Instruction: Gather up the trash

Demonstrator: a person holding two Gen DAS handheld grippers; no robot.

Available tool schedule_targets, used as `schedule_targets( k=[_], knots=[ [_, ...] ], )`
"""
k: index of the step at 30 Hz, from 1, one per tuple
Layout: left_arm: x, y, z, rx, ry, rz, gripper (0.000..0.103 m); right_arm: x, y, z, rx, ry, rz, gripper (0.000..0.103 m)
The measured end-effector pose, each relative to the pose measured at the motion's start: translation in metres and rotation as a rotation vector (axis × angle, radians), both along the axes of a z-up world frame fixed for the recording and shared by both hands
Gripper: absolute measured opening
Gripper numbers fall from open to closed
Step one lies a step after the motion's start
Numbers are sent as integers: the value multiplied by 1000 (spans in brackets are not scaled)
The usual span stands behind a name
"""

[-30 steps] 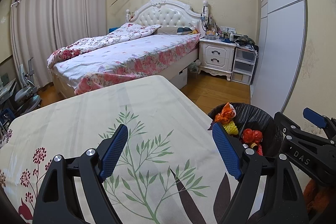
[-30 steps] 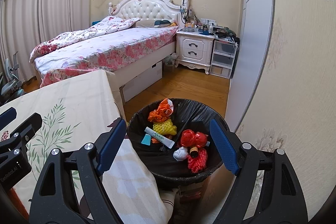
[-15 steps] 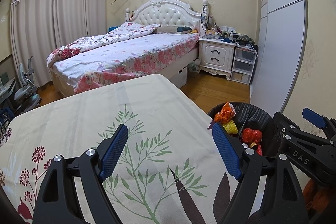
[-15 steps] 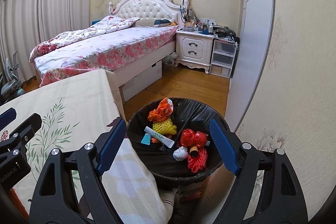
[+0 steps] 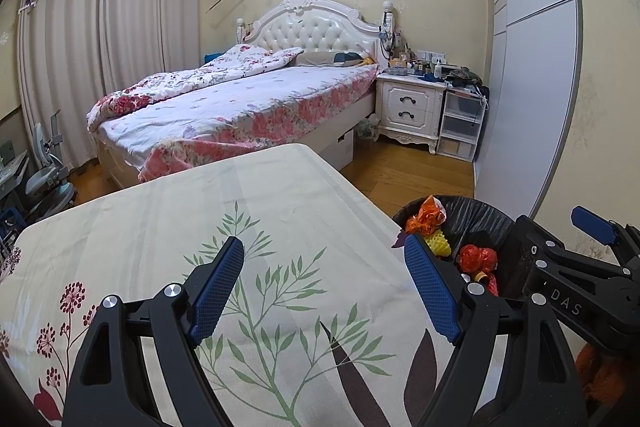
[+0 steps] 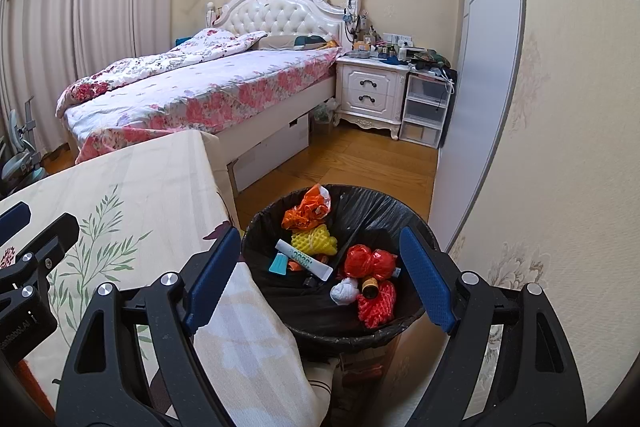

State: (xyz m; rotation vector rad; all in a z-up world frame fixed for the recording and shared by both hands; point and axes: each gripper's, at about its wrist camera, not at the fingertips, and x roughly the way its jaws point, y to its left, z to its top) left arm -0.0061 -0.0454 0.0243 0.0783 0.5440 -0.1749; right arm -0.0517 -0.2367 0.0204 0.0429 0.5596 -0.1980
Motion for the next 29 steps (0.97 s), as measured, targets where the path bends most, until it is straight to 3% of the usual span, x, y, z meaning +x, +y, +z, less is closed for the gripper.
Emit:
schedule_targets(
  k=[13, 19, 29],
  knots=[
    [4, 9, -1, -54, 13, 15, 84, 1, 0, 0, -1, 0, 0, 80],
    [3, 10, 0, -19, -16, 41, 85, -3, 6, -3, -2, 6, 7, 80],
    [18, 45, -18, 36, 73, 147, 85, 9, 32, -8, -15, 36, 86, 80]
  ],
)
